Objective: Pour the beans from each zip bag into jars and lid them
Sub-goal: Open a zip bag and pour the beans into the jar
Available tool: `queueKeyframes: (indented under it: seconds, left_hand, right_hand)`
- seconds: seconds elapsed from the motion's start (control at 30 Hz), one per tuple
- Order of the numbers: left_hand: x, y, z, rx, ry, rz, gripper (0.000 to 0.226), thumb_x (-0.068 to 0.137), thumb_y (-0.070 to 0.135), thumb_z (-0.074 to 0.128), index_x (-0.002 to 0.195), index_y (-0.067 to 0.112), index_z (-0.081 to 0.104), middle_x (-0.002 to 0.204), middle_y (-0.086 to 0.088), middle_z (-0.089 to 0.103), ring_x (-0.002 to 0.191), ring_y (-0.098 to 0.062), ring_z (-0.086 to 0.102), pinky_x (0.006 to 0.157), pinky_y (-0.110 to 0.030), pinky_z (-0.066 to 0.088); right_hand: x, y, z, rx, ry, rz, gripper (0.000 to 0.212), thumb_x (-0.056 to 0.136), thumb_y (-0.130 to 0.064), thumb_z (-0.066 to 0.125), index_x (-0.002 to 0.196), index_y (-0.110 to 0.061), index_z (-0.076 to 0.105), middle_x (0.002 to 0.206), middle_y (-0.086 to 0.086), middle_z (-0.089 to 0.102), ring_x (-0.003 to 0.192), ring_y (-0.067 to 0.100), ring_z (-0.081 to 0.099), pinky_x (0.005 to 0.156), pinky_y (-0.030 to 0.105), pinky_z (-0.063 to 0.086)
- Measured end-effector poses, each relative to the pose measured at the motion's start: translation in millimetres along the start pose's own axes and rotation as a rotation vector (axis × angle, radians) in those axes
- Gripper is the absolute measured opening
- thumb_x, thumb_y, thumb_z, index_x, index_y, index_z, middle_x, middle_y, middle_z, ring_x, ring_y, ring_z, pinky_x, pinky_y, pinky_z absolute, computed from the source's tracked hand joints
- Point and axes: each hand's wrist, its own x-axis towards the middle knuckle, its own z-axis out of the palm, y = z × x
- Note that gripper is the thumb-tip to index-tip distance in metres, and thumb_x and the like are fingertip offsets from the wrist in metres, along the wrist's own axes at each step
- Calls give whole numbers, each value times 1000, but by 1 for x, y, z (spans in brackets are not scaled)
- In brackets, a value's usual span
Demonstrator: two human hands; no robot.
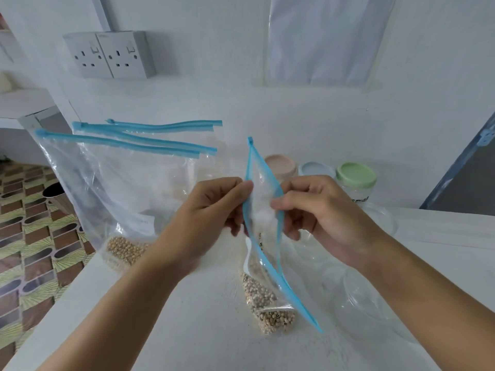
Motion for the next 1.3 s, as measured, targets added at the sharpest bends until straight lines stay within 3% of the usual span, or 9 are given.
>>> queueKeyframes:
  seconds: [0.13, 0.3, 0.53, 0.77, 0.87, 1.0, 1.1, 1.2, 1.3]
  left_hand:
    - [-22, -4, -25, 202, 42, 144, 44, 95, 34, 61, 57, 12, 52, 53, 6, 45, 52, -11, 40, 53, -20, 35]
    - [-53, -5, -58, 356, -19, 215, 50, 95, 47, 60, 60, 12, 54, 53, 5, 47, 51, -10, 40, 51, -23, 34]
    - [-57, 9, -66, 414, -39, 256, 32, 93, 24, 58, 63, 13, 62, 50, 6, 50, 46, -5, 43, 50, -13, 36]
    - [-44, 12, -28, 282, -175, 178, 56, 94, 50, 62, 61, 5, 61, 53, -5, 48, 49, -27, 40, 49, -32, 32]
    - [-37, 11, -19, 232, -91, 188, 45, 90, 37, 60, 55, 9, 55, 50, -3, 45, 49, -18, 40, 52, -23, 35]
    - [-29, 7, -6, 177, -79, 188, 40, 91, 35, 58, 52, 26, 54, 52, 10, 47, 51, -14, 39, 54, -22, 34]
    - [-23, 5, -1, 149, -98, 207, 45, 97, 20, 59, 53, 31, 54, 55, 17, 47, 53, -6, 42, 58, -17, 36]
    - [-20, 2, 1, 131, -58, 230, 43, 94, 20, 62, 53, 29, 55, 54, 16, 48, 53, -6, 43, 58, -18, 36]
    - [-19, 1, 8, 87, -72, 211, 47, 95, 15, 64, 51, 31, 56, 52, 17, 50, 52, -1, 45, 58, -13, 37]
  right_hand:
    - [-7, 6, -14, 71, 166, -102, 31, 66, -4, 61, 45, -18, 43, 50, 2, 27, 53, 20, 17, 53, 35, 11]
    - [-17, 14, -28, 122, 162, -225, 33, 51, -18, 61, 49, -4, 31, 54, -1, 17, 55, 18, 8, 55, 37, 4]
    - [-25, 9, -34, 31, 195, -385, 22, 55, -12, 55, 49, -5, 36, 55, 8, 13, 56, 25, 9, 55, 32, 14]
    - [-23, 11, -29, -291, 52, -327, 31, 70, 6, 55, 63, -19, 37, 67, 9, 28, 63, 23, 28, 57, 37, 25]
    - [-19, 8, -23, -330, 0, -377, 29, 68, 11, 51, 74, -16, 41, 87, 8, 44, 81, 27, 46, 76, 31, 42]
    - [-12, 1, -16, -431, -38, -300, 45, 74, 5, 49, 91, -30, 72, 119, 0, 58, 126, 11, 53, 90, 33, 49]
    - [-5, -11, -8, -562, 47, -258, 25, 92, -33, 59, 99, -19, 78, 110, 2, 69, 105, 15, 64, 89, 39, 52]
    - [1, -24, 0, -694, 202, -277, 69, 94, -62, 58, 82, 5, 67, 83, 26, 62, 79, 38, 57, 74, 44, 48]
    - [6, -41, 12, -830, 286, -239, 85, 85, -79, 54, 56, 1, 48, 53, 17, 47, 56, 33, 47, 63, 45, 46]
